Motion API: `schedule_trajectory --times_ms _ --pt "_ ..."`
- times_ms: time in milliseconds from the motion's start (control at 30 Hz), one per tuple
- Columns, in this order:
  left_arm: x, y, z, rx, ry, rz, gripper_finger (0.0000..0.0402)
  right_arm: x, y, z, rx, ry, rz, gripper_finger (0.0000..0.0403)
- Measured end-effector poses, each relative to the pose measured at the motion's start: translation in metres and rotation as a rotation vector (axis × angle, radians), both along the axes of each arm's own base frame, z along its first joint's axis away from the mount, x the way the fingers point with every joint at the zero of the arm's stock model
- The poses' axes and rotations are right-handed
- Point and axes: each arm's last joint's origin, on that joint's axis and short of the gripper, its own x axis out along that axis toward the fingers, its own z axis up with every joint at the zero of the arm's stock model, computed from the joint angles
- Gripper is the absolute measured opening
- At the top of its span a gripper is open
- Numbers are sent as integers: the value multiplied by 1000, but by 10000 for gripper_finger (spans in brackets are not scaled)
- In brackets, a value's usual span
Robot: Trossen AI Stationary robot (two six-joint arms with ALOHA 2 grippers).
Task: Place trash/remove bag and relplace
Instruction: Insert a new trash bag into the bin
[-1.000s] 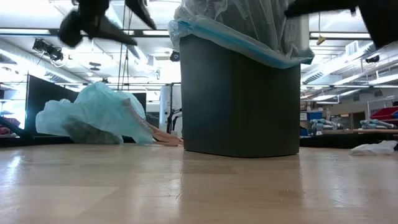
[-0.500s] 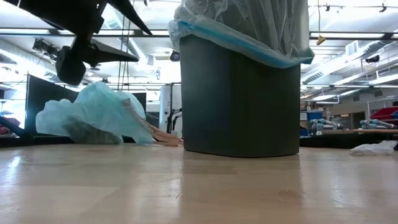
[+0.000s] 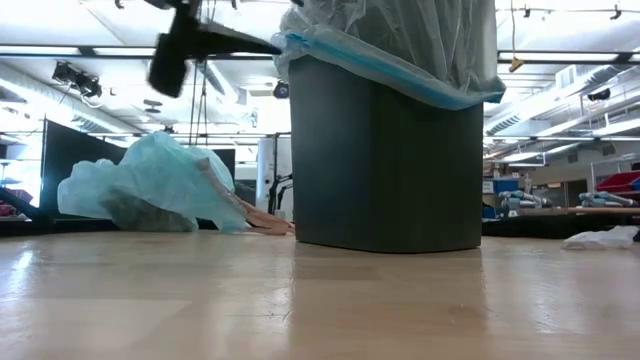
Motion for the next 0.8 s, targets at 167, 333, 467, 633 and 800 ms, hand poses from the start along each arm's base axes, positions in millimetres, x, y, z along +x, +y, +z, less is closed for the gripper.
schedule_trajectory --times_ms 167,333,467,633,800 --pt "11 19 12 -10 -56 31 223 -5 -4 1 -1 3 10 0" --pt "12 42 5 -55 -41 105 223 -6 -1 -5 16 21 34 0" --pt "9 60 -13 -124 -25 184 211 -8 2 -12 37 41 57 0" --pt "5 79 -32 -145 26 228 184 -11 4 -18 69 53 78 0" --pt "3 98 -45 -162 75 240 162 -11 5 -20 78 61 79 0"
